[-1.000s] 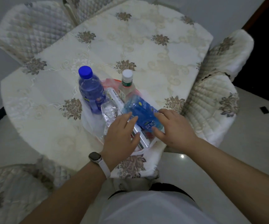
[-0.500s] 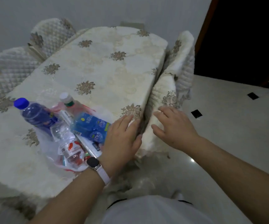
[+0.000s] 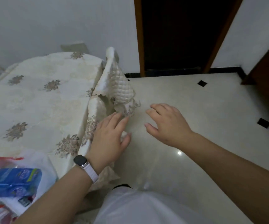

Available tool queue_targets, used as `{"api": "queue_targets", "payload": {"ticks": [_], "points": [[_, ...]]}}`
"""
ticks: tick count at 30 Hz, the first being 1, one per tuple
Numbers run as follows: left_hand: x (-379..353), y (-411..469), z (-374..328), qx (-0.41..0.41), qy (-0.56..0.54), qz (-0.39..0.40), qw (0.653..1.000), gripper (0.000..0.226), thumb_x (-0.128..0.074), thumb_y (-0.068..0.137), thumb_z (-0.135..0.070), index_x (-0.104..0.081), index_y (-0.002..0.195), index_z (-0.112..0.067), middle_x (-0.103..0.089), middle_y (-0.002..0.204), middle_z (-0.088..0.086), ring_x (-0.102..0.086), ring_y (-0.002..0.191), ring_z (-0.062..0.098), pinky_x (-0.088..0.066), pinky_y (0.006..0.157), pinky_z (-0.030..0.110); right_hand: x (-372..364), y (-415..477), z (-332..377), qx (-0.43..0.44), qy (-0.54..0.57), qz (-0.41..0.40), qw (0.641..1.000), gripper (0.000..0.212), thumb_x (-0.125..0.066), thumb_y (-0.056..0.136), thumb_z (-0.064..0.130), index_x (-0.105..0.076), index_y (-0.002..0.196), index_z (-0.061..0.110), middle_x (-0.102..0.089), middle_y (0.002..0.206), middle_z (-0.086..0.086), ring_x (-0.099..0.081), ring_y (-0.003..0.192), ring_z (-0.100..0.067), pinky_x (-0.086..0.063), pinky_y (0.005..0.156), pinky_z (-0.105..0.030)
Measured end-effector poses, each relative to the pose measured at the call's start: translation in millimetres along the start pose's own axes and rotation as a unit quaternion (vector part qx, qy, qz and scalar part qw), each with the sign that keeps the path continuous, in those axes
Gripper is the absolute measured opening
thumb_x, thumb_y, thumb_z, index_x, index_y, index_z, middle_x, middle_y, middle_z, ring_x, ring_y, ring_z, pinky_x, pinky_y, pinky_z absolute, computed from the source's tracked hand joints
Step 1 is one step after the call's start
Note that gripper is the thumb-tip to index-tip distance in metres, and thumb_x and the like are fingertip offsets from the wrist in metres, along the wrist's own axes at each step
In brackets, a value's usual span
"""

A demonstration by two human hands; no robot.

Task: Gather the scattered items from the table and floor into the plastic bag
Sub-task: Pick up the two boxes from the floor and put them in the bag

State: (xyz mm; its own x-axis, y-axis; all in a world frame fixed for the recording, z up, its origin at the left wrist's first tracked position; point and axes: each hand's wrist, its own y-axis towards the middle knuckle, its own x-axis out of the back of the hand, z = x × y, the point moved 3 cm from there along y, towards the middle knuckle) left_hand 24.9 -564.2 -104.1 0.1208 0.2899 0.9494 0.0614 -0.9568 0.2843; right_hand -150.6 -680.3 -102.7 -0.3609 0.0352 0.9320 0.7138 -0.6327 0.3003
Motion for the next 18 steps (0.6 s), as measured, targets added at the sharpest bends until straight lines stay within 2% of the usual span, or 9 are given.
{"api": "queue_targets", "payload": {"ticks": [9,18], "points": [[-68,128,1,-0.072,-0.016,0.002,0.997,0.050,-0.058,0.088,-0.039,-0.060,0.131,-0.014,-0.056,0.140,0.010,-0.052,0.128,0.033,-0.043,0.100,0.046,-18,53,-90,-0.029,-0.035,0.004,0.999,0.047,-0.050,0.087,0.045,-0.066,0.116,0.012,-0.063,0.124,-0.009,-0.058,0.111,-0.031,-0.046,0.089,-0.043],[-127,296,53,-0.085,-0.049,0.001,0.995,0.050,-0.056,0.091,-0.039,-0.058,0.134,-0.015,-0.056,0.140,0.010,-0.050,0.130,0.032,-0.040,0.104,0.046,-44,195,-184,-0.040,-0.073,0.073,0.994,0.048,-0.045,0.090,0.046,-0.063,0.121,0.014,-0.062,0.125,-0.006,-0.056,0.115,-0.028,-0.044,0.091,-0.042]]}}
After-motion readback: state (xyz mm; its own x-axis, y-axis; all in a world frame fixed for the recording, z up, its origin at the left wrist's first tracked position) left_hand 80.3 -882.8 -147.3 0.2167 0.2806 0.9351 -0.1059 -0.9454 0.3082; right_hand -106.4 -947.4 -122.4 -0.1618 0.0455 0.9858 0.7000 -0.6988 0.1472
